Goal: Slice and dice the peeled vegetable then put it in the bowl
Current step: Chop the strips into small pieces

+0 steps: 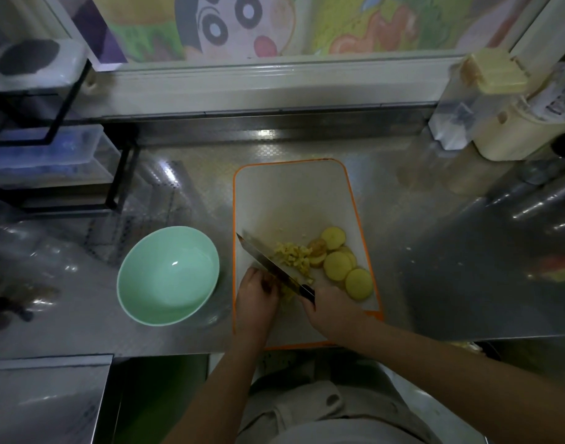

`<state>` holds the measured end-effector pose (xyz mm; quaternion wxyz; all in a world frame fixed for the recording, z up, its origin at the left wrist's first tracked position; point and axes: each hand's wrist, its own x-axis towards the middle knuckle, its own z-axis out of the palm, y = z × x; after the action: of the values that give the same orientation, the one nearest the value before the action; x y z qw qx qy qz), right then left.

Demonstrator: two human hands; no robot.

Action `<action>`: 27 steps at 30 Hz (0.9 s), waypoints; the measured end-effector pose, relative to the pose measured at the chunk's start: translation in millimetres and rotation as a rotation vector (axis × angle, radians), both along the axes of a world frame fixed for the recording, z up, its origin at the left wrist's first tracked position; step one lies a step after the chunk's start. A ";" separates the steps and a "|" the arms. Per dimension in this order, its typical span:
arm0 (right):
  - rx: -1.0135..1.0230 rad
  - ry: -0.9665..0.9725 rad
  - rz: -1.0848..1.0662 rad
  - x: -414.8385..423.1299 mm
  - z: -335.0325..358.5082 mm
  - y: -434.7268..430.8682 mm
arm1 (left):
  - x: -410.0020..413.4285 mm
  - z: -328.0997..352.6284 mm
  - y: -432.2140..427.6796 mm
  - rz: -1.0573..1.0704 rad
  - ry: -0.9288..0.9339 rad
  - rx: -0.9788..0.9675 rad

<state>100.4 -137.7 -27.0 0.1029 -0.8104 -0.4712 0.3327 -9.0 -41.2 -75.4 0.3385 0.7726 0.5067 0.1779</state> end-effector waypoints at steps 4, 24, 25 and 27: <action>0.047 -0.030 0.029 -2.5 4.4 -2.9 | -1.4 -5.5 0.7 0.005 0.008 0.007; 0.023 0.071 0.061 28.2 -21.9 3.0 | -3.0 -7.8 -1.7 -0.032 0.022 0.015; 0.039 0.076 0.055 28.2 -22.7 3.1 | -3.7 -8.2 -1.3 -0.046 0.024 0.014; 0.069 0.090 0.017 27.7 -24.9 3.3 | -5.0 -8.4 -2.5 -0.089 0.024 0.001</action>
<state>128.1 -134.3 -51.9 0.1492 -0.7867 -0.4840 0.3531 -14.0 -43.7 -83.8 0.3396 0.7966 0.4760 0.1535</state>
